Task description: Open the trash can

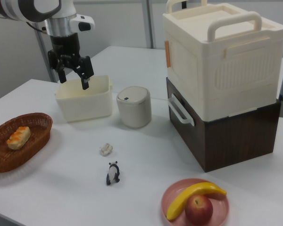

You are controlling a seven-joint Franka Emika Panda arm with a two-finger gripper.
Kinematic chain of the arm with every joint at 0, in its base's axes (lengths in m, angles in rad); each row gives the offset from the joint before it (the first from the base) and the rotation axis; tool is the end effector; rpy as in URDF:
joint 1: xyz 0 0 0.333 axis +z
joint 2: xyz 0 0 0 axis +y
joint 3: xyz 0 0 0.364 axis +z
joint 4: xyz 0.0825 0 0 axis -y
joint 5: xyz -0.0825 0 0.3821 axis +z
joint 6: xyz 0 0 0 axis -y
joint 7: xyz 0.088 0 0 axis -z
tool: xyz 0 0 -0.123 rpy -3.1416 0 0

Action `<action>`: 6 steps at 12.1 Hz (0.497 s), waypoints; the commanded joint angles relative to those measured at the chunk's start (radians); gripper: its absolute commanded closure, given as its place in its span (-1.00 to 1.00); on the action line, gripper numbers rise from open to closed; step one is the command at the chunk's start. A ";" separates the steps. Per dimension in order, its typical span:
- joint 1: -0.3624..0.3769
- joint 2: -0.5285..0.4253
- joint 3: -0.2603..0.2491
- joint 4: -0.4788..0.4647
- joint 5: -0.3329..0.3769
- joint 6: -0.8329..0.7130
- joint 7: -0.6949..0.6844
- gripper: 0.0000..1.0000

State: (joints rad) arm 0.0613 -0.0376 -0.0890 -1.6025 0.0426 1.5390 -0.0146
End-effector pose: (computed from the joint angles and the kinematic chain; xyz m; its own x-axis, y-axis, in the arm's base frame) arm 0.5351 -0.0105 0.6594 0.9996 -0.0116 -0.0253 -0.0128 -0.9988 -0.0463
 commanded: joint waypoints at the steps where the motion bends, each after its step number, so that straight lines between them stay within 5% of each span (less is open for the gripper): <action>1: -0.001 0.002 -0.028 0.009 0.054 0.004 -0.081 -1.00; 6: -0.002 -0.001 -0.025 0.009 0.059 0.003 -0.076 -1.00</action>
State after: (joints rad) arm 0.0541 -0.0376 -0.1042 -1.6023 0.0770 1.5394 -0.0699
